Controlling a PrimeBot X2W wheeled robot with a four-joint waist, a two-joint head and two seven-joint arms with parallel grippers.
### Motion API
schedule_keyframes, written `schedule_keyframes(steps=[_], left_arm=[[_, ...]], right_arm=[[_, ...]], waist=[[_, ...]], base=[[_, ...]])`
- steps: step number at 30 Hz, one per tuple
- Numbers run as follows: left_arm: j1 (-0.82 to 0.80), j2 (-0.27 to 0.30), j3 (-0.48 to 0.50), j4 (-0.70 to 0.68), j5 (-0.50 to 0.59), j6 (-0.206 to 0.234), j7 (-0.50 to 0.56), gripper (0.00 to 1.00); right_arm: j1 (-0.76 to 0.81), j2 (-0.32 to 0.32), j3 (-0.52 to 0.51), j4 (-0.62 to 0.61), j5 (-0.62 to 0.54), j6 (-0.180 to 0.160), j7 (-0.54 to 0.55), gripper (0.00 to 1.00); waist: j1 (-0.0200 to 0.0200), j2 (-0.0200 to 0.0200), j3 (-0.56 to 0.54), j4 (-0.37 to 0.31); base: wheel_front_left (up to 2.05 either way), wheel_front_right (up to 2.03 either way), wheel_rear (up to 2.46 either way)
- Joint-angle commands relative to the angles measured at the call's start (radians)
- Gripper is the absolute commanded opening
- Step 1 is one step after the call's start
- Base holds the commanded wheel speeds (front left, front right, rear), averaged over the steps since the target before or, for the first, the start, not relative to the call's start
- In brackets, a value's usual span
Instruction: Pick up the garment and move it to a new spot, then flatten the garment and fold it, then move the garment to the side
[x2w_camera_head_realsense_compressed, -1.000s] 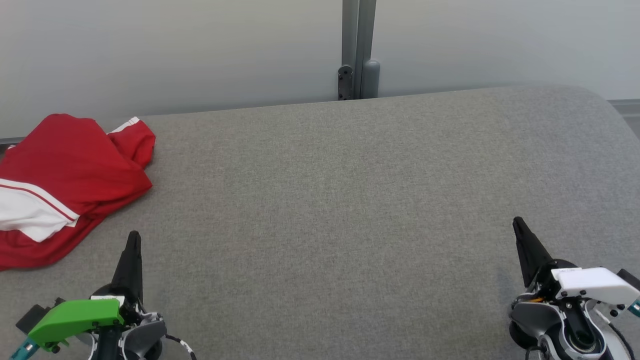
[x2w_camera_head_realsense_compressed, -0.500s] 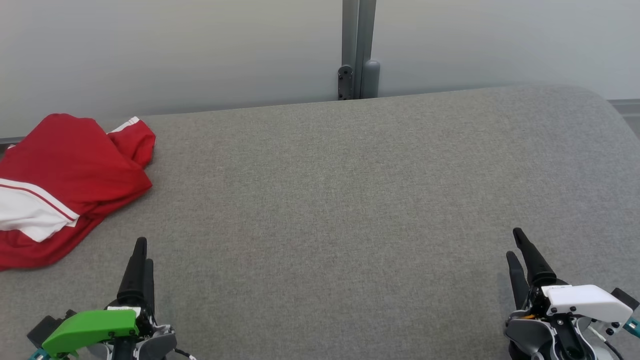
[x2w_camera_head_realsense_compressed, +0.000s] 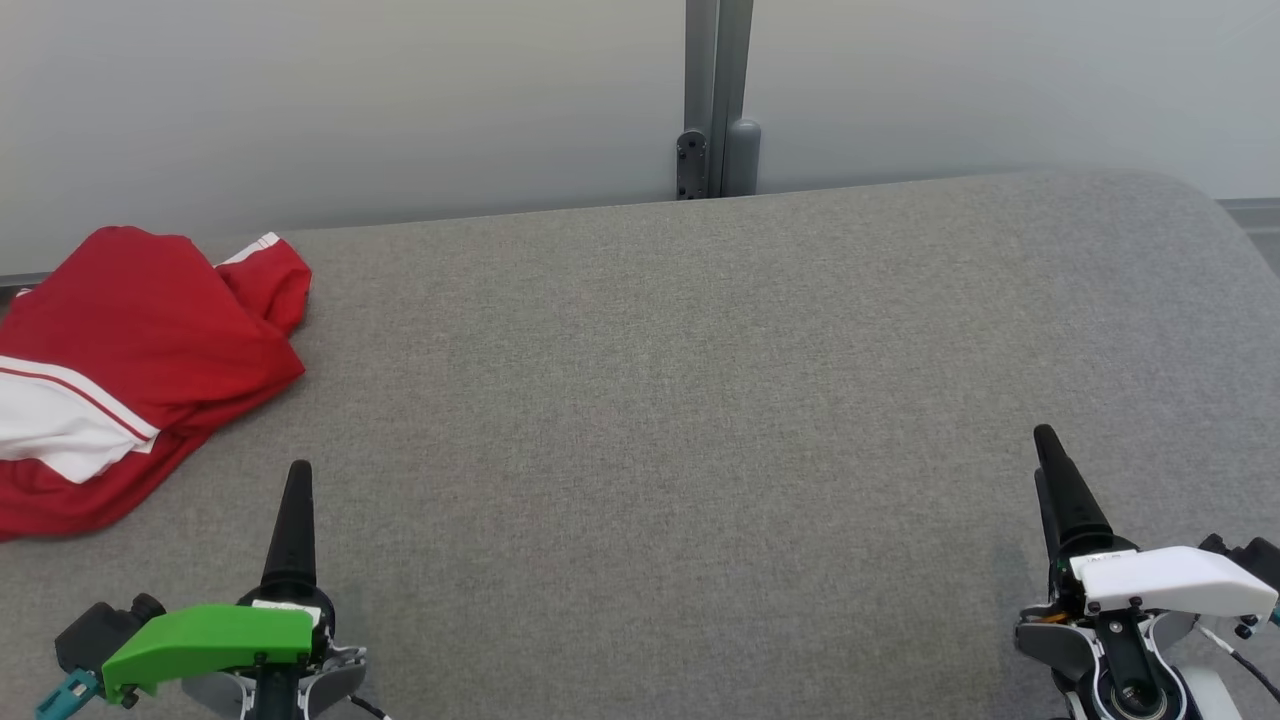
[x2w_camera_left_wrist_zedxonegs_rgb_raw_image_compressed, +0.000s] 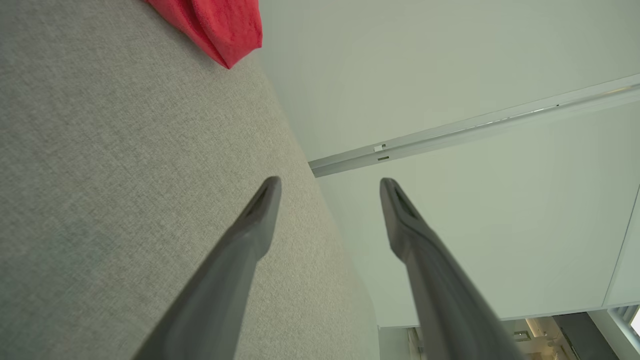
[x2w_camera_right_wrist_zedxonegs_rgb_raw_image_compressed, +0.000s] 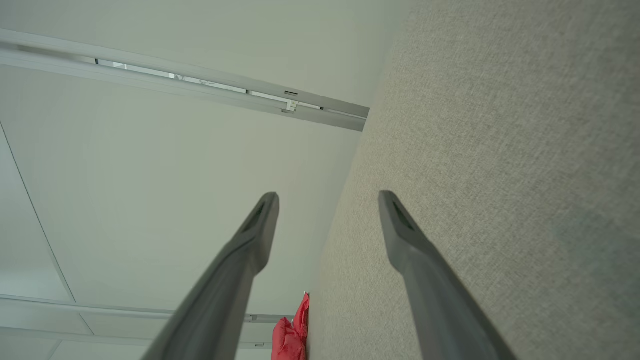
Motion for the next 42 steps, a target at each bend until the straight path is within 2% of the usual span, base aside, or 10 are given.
schedule_keyframes(steps=[1,10,20,42], left_arm=[[-0.002,0.006,-0.003,-0.026,0.046,0.006,-0.012,1.00],[0.008,0.007,-0.020,-0.057,0.228,0.027,-0.046,1.00],[0.027,0.008,-0.049,-0.087,0.460,0.046,-0.079,1.00],[0.080,0.011,-0.084,-0.094,0.773,0.050,-0.145,1.00]], right_arm=[[-0.004,-0.006,0.006,-0.029,-0.049,0.000,-0.011,1.00],[-0.001,-0.008,0.031,-0.065,-0.275,0.000,-0.045,1.00],[0.008,-0.009,0.062,-0.088,-0.458,0.000,-0.079,1.00],[0.038,-0.012,0.126,-0.108,-0.774,0.001,-0.144,1.00]], waist=[[0.0000,0.0000,0.000,0.000],[0.0000,0.0000,0.002,0.001],[0.0000,0.0000,0.002,-0.001],[0.0000,0.0000,-0.005,-0.003]], base=[[0.00,0.00,0.00],[0.00,0.00,0.00],[0.00,0.00,0.00],[0.00,0.00,0.00]])
